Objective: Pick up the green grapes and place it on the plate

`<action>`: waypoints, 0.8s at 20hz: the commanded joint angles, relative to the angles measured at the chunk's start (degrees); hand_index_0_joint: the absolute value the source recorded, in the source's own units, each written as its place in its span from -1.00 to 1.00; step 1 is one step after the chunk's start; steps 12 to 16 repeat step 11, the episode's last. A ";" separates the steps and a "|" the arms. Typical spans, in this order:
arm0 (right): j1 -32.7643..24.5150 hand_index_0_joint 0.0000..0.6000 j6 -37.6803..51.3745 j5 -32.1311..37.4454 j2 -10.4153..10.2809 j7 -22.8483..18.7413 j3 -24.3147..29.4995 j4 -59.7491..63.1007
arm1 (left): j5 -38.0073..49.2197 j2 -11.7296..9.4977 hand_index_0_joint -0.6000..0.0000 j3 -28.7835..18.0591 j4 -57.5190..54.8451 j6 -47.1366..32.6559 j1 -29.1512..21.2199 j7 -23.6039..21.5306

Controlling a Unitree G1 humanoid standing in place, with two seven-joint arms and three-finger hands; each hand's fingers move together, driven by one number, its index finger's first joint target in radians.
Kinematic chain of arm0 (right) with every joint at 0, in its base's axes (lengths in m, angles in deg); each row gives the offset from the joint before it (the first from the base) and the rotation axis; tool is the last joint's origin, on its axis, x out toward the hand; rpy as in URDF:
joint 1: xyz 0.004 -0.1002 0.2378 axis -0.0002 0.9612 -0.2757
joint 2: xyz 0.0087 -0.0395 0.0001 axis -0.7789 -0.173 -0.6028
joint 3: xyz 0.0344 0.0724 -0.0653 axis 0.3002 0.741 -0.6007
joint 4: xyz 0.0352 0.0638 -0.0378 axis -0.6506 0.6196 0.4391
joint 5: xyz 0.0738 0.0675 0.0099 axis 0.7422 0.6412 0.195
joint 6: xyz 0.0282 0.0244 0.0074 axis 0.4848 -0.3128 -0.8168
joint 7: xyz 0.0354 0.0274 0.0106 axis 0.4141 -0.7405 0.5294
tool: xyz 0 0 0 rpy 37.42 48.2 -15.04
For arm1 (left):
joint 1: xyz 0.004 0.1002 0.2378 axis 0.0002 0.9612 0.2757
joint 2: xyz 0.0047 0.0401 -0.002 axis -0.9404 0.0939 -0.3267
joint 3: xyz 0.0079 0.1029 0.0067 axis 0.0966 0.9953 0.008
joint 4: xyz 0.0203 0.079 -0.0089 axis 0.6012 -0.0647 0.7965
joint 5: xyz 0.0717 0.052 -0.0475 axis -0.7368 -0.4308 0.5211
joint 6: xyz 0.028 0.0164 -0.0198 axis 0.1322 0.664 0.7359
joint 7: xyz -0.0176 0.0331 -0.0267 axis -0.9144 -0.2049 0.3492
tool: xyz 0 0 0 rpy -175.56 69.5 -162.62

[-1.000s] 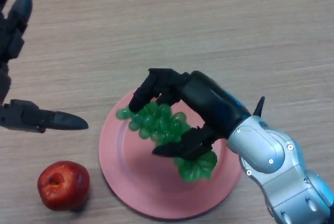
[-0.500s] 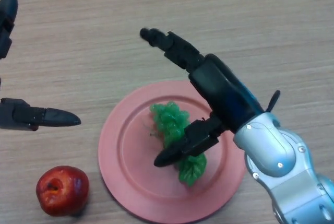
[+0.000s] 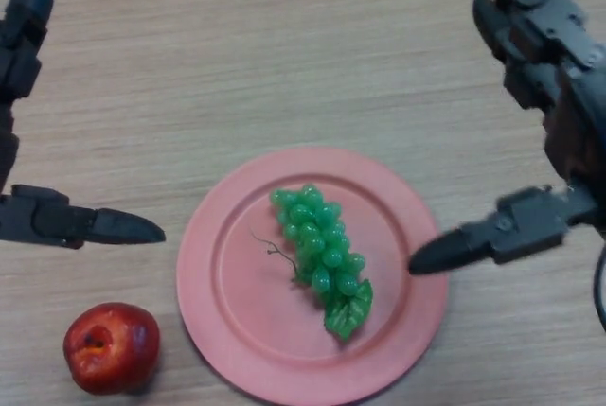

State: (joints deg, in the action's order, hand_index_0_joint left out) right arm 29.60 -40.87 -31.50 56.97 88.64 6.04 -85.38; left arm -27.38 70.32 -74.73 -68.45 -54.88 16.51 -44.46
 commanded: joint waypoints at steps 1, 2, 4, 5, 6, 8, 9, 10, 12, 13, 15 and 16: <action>-0.90 -1.00 5.16 4.61 1.85 -3.14 3.27 -4.43 | 0.58 -2.04 1.00 -1.94 -4.40 -2.18 -2.28 -0.57; -1.15 -1.00 4.95 5.06 2.16 -3.49 3.38 -4.50 | 0.72 -2.20 1.00 -1.81 -4.69 -1.34 -2.65 -0.50; -1.91 -1.00 4.60 5.67 2.81 -3.90 3.46 -4.41 | 0.49 -2.49 1.00 -1.52 -4.87 -0.09 -3.49 -0.33; -1.87 -1.00 4.77 6.13 3.00 -3.68 3.89 -4.43 | 0.20 -2.38 1.00 -1.37 -4.80 -0.03 -3.57 -0.17; -1.80 -1.00 4.91 6.47 3.06 -3.64 4.26 -4.39 | -0.17 -2.24 1.00 -1.16 -4.82 -0.14 -3.31 0.06; -1.71 -1.00 5.21 6.85 3.44 -3.81 4.92 -4.37 | -0.40 -2.01 1.00 -1.09 -5.11 0.47 -3.04 0.51; -1.70 -1.00 5.87 6.62 3.72 -3.85 5.25 -4.20 | 0.27 -1.92 1.00 -1.48 -5.45 1.10 -2.72 0.92; -1.85 -1.00 6.08 6.58 3.75 -4.05 5.48 -4.15 | 0.53 -1.76 1.00 -1.54 -5.52 1.11 -2.51 1.04; -2.02 -1.00 6.42 6.43 3.78 -4.57 5.61 -4.09 | 0.55 -1.48 1.00 -1.32 -5.46 0.81 -2.24 1.03; -2.02 -1.00 6.42 6.43 3.78 -4.57 5.61 -4.09 | 0.55 -1.48 1.00 -1.32 -5.46 0.81 -2.24 1.03; -2.02 -1.00 6.42 6.43 3.78 -4.57 5.61 -4.09 | 0.55 -1.48 1.00 -1.32 -5.46 0.81 -2.24 1.03; -2.02 -1.00 6.42 6.43 3.78 -4.57 5.61 -4.09 | 0.55 -1.48 1.00 -1.32 -5.46 0.81 -2.24 1.03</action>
